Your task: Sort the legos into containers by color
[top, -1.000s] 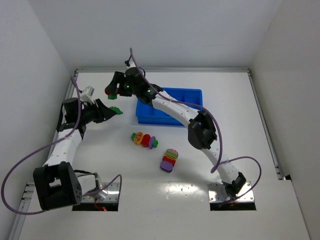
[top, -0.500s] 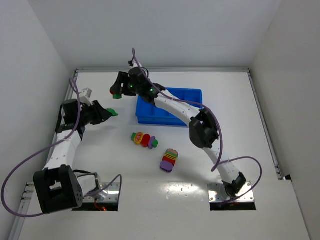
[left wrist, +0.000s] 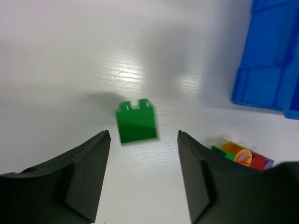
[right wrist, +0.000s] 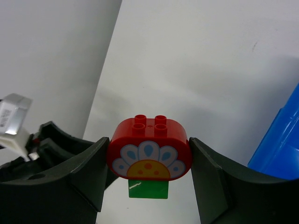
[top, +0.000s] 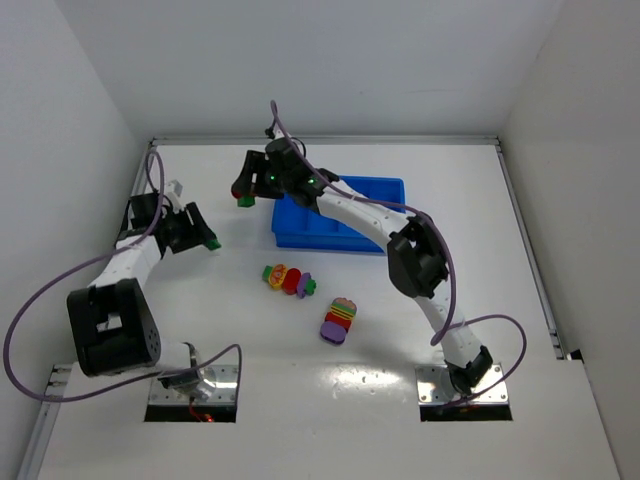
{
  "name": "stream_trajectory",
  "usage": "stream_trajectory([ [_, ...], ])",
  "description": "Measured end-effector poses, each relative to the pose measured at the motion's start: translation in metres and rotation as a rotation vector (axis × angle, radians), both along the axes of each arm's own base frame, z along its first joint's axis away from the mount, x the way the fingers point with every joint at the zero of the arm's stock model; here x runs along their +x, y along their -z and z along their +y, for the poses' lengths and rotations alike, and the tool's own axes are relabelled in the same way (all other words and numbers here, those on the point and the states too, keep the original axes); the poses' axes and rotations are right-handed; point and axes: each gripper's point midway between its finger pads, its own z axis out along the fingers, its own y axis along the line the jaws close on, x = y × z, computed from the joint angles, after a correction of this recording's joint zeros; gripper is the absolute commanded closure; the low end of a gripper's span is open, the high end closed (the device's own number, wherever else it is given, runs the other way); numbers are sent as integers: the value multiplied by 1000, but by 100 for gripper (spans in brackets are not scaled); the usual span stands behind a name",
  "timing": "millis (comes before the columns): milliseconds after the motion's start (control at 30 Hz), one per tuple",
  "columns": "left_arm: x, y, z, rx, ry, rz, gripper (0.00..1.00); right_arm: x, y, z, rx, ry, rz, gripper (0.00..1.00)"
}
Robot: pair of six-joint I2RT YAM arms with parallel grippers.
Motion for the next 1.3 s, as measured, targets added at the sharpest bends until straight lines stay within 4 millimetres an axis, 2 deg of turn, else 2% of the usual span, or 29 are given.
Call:
stream_trajectory([
  [33,0,5,1,-4,-3,19,27,0,-1,0,2,0,-1,100],
  [100,-2,14,1,-7,4,54,23,0,-1,0,2,-2,0,100],
  [267,-2,15,-4,-31,37,64,23,-1,-1,1,4,-7,3,100],
  [367,-2,4,-15,-68,88,19,23,-3,-1,2,10,-14,9,100],
  [500,-11,-26,-35,-120,168,-108,23,-5,-2,3,18,-18,18,100],
  [667,-18,-49,-49,-140,212,-198,23,-8,-2,7,32,-19,33,100],
  [933,-7,-68,-60,-200,213,-271,23,-22,-4,20,55,-21,58,100],
  [1300,7,-92,-75,-297,203,-373,27,-23,-16,30,103,11,70,100],
])
